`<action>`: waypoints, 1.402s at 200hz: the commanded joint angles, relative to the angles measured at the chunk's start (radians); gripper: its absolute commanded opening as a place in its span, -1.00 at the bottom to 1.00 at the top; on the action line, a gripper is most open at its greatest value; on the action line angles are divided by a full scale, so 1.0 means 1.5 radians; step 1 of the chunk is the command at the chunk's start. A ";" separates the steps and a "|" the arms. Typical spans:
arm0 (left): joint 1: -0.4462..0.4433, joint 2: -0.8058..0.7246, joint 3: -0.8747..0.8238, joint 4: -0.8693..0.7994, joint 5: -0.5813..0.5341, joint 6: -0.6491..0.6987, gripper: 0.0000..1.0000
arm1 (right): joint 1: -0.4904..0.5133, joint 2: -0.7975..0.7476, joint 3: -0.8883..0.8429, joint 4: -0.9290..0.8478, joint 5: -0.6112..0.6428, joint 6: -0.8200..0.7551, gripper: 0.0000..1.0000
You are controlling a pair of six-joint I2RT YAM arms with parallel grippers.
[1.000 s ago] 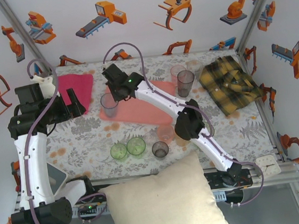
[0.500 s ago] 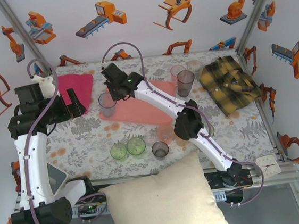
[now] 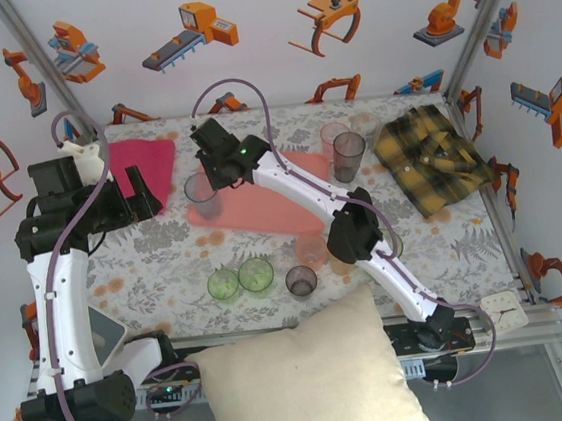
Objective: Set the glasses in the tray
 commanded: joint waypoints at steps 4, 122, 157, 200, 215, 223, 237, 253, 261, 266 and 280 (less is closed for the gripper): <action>0.005 -0.007 -0.008 0.011 0.014 -0.005 0.94 | 0.002 0.013 0.032 0.010 -0.005 0.006 -0.43; 0.006 -0.010 -0.013 0.015 0.014 -0.004 0.94 | -0.013 0.030 0.044 0.037 -0.056 0.052 -0.36; 0.006 -0.008 -0.013 0.015 0.018 -0.003 0.94 | -0.017 0.027 0.042 0.030 -0.057 0.051 -0.31; 0.006 -0.007 -0.009 0.014 0.021 -0.003 0.94 | -0.019 0.004 0.041 0.022 -0.051 0.045 -0.09; 0.006 -0.008 -0.008 0.013 0.021 -0.002 0.94 | -0.019 -0.013 0.040 0.018 -0.046 0.038 -0.03; 0.006 -0.009 -0.006 0.012 0.020 -0.002 0.94 | -0.019 -0.020 0.040 0.015 -0.042 0.034 -0.01; 0.006 -0.010 -0.005 0.011 0.020 -0.001 0.94 | -0.021 -0.036 0.040 0.011 -0.039 0.030 0.02; 0.006 -0.012 -0.005 0.009 0.017 0.001 0.94 | -0.024 -0.053 0.039 0.005 -0.039 0.030 0.04; 0.006 -0.015 -0.005 0.007 0.017 0.002 0.94 | -0.025 -0.061 0.039 0.000 -0.039 0.028 0.04; 0.006 -0.017 -0.004 0.007 0.016 0.003 0.94 | -0.025 -0.066 0.039 -0.002 -0.038 0.027 0.05; 0.006 -0.020 -0.003 0.004 0.014 0.007 0.94 | -0.026 -0.083 0.039 -0.013 -0.030 0.019 0.05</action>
